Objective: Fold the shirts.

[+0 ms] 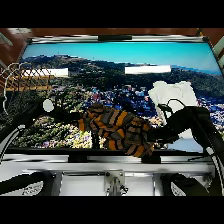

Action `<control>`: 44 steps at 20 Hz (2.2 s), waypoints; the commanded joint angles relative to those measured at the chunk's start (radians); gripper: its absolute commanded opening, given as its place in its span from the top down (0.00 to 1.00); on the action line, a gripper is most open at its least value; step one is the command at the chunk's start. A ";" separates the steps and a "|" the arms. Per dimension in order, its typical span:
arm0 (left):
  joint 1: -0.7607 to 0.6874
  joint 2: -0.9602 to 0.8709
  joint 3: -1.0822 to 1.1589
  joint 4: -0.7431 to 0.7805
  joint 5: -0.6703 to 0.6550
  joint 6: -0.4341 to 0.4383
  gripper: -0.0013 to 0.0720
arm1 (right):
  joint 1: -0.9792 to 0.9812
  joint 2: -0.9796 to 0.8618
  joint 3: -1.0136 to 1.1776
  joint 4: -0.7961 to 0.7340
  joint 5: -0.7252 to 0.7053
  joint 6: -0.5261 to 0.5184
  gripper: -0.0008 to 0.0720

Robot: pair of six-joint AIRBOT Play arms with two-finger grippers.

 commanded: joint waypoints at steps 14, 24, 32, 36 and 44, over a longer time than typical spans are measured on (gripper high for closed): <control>0.000 0.158 0.319 0.125 -0.022 0.066 0.93 | 0.184 0.058 0.269 -0.354 0.281 -0.105 0.92; 0.069 0.299 1.311 0.333 0.165 0.082 0.93 | 0.184 0.077 1.198 -0.406 0.733 -0.182 0.92; 0.302 0.470 0.996 0.339 -0.170 0.082 0.93 | 0.184 0.068 1.210 -0.174 0.550 -0.181 0.92; 0.301 0.463 0.845 0.323 -0.249 0.085 0.93 | 0.184 -0.030 1.210 0.031 0.283 -0.182 0.92; 0.311 0.456 0.393 0.388 -0.374 0.217 0.93 | 0.346 -0.466 1.210 0.179 -0.096 -0.182 0.92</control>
